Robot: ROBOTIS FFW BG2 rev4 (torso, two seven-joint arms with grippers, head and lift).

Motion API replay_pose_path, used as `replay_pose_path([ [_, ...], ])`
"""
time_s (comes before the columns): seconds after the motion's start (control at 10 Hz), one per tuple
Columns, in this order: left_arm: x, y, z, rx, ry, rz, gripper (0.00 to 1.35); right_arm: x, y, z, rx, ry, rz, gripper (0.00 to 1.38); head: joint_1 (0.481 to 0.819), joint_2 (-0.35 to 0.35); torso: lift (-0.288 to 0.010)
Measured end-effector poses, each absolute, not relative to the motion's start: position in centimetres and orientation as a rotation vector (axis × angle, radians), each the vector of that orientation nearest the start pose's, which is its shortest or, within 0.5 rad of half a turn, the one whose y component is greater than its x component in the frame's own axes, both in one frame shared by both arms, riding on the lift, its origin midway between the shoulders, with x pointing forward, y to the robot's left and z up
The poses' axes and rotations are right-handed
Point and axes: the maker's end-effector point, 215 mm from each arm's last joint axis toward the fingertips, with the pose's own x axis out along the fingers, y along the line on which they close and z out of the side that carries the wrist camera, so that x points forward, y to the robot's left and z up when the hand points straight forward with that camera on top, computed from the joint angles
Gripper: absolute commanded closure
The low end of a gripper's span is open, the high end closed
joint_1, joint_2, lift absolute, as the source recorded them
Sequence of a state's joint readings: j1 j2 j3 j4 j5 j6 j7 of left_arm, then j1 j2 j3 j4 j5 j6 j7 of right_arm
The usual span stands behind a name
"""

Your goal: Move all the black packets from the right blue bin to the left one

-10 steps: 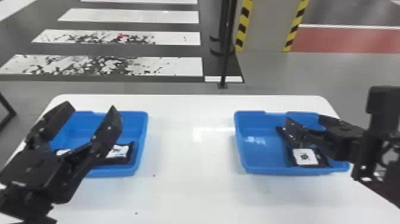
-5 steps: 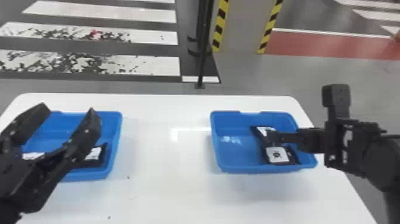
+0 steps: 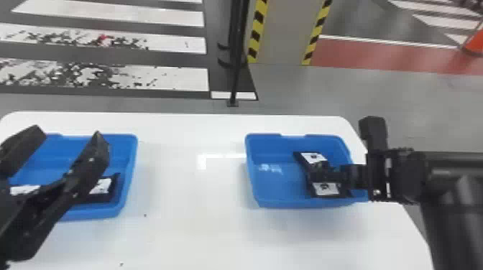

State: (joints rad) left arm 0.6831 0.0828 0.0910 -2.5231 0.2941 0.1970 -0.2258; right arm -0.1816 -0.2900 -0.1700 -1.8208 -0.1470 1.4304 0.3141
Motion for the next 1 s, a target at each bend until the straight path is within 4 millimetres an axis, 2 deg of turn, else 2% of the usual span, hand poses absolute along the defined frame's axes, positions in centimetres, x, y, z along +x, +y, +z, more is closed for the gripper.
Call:
replay_pose_path([
  [0.6,39.4,19.5,-20.2,-0.167,-0.088,-0.285,0.25,51.4,-37.4,-47.5,0.117,1.047,0.014,0.2,0.695,-0.218,-0.14],
  [0.7,39.4,19.4,-20.2,-0.167,-0.088,-0.286,0.25,51.2,-37.4,-47.8,0.117,1.062,0.013,0.27,0.695,-0.219,-0.14],
  [0.8,39.4,19.5,-20.3,-0.167,-0.087,-0.285,0.25,50.9,-37.5,-48.2,0.113,1.08,0.008,0.43,0.695,-0.22,-0.14],
  [0.9,39.4,19.5,-20.4,-0.168,-0.086,-0.285,0.25,50.5,-37.6,-48.4,0.112,1.097,0.002,0.61,0.695,-0.222,-0.14],
  [1.0,39.4,19.5,-20.5,-0.17,-0.085,-0.286,0.25,50.3,-37.8,-48.7,0.113,1.114,-0.005,0.9,0.695,-0.225,-0.14],
])
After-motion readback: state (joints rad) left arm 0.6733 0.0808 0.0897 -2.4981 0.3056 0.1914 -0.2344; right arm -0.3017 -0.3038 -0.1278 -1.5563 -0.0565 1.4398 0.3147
